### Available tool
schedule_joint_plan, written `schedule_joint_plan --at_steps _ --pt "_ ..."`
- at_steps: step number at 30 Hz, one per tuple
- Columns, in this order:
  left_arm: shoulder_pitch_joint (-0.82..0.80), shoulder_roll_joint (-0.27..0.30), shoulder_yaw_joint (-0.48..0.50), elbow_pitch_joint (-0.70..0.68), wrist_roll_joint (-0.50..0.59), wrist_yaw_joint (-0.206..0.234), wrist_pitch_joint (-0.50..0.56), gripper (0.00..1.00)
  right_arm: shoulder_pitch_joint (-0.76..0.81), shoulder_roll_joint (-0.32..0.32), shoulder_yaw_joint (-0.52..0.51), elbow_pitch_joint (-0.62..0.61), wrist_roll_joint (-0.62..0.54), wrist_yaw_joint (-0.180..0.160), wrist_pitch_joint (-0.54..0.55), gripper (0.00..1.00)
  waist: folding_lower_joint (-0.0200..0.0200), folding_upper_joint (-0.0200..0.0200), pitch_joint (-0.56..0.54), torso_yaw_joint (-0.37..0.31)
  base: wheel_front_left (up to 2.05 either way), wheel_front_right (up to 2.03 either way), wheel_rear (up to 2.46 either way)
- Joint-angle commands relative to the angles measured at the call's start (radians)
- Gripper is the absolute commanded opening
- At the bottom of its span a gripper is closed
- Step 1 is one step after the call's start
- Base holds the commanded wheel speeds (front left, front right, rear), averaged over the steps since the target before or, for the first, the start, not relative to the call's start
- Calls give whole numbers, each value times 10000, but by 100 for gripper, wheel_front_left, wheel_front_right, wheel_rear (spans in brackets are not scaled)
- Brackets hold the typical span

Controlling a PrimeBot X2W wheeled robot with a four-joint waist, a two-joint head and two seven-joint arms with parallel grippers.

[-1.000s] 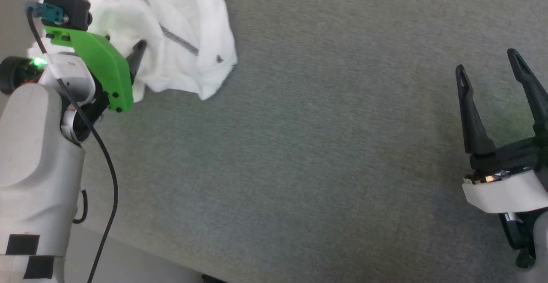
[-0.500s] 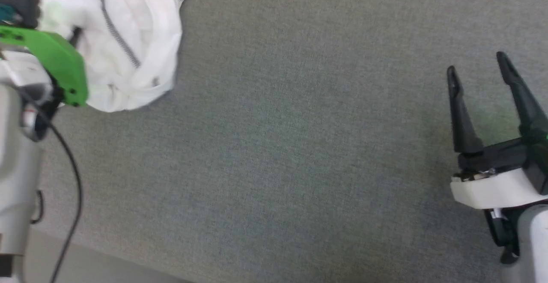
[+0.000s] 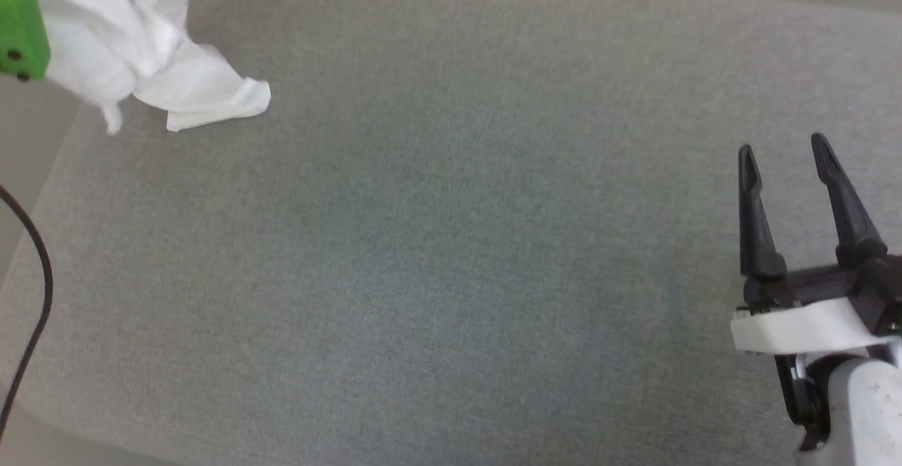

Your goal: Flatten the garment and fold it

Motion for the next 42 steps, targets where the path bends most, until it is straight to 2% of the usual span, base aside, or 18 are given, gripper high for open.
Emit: schedule_joint_plan --at_steps 1,6,12,23,29,32,37,42 --pt "-378 61 -60 -311 17 -44 63 0 172 70 -132 79 58 -17 -114 100 0 0 -1044 -431 0 0 0" --pt "-1010 -229 -237 -1178 -102 8 440 0 443 150 -547 290 109 -17 -256 100 0 0 -1701 -761 0 0 0" --pt "-1971 -1153 -596 -1993 -484 88 817 0 727 162 -993 506 526 -17 -358 100 0 0 -2289 -1193 0 0 0" --pt "-3126 -3874 -1716 -2619 -1350 381 1060 0 855 165 -1372 759 813 -17 -435 100 0 0 -2874 -2160 0 0 0" --pt "-2798 -5059 -2330 -2757 -1842 550 1072 0 788 165 -1681 672 863 -17 -444 100 0 0 -2652 -2718 0 0 0" --pt "-2098 -5386 -2657 -2832 -2034 717 962 0 723 165 -1892 562 894 -17 -445 100 0 0 -2408 -2963 0 0 0" --pt "-234 -5600 -3242 -2639 -2224 1024 456 0 649 165 -2114 451 952 -17 -446 100 0 0 -2037 -3285 0 0 0" --pt "1800 -5045 -3875 -1785 -1553 1209 -568 0 445 165 -2002 371 1014 -17 -447 100 0 0 -1561 -3632 0 0 0"
